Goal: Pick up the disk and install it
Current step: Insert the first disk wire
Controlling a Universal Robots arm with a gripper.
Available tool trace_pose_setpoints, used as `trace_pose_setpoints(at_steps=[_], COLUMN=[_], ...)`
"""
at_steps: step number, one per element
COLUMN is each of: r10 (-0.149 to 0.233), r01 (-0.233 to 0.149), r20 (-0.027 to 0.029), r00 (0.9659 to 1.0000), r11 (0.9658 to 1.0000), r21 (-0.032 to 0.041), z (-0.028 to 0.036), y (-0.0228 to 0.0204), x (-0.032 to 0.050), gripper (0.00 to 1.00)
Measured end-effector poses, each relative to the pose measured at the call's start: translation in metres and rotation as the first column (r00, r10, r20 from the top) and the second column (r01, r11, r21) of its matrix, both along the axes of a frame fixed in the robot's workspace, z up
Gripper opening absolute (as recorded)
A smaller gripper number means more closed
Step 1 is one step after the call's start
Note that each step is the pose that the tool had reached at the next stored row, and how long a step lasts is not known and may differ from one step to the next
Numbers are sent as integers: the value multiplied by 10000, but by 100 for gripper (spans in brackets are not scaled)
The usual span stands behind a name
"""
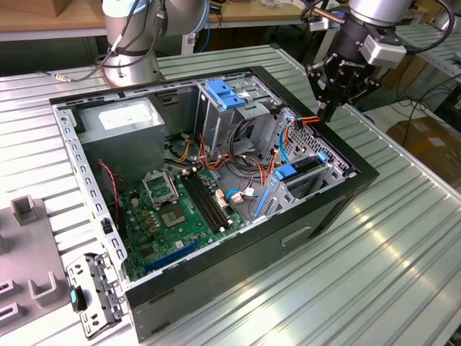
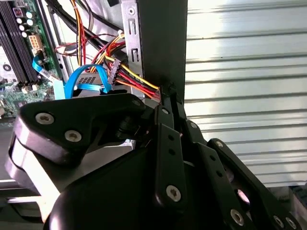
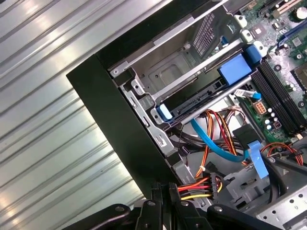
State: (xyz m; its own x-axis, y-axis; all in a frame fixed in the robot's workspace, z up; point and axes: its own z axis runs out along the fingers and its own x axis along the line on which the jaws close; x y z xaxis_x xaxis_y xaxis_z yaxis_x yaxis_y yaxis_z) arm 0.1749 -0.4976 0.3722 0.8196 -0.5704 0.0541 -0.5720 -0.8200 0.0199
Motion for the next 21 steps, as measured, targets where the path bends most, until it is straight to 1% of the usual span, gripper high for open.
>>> trace_pose_setpoints(at_steps=[1, 2, 14, 15, 19, 21], r10=[-142, -191, -230, -291, -852, -856], r01=[142, 191, 230, 291, 852, 856], r20=[1, 1, 0, 0, 0, 0], r00=[9999, 9998, 9997, 9996, 9964, 9963], r11=[9999, 9998, 9997, 9996, 9964, 9963], r21=[0, -1, 0, 1, 0, -1], z=[0, 0, 0, 0, 0, 0], y=[0, 1, -3, -2, -1, -7], x=[0, -7, -93, -93, -100, -149], gripper=[17, 17, 17, 17, 17, 17])
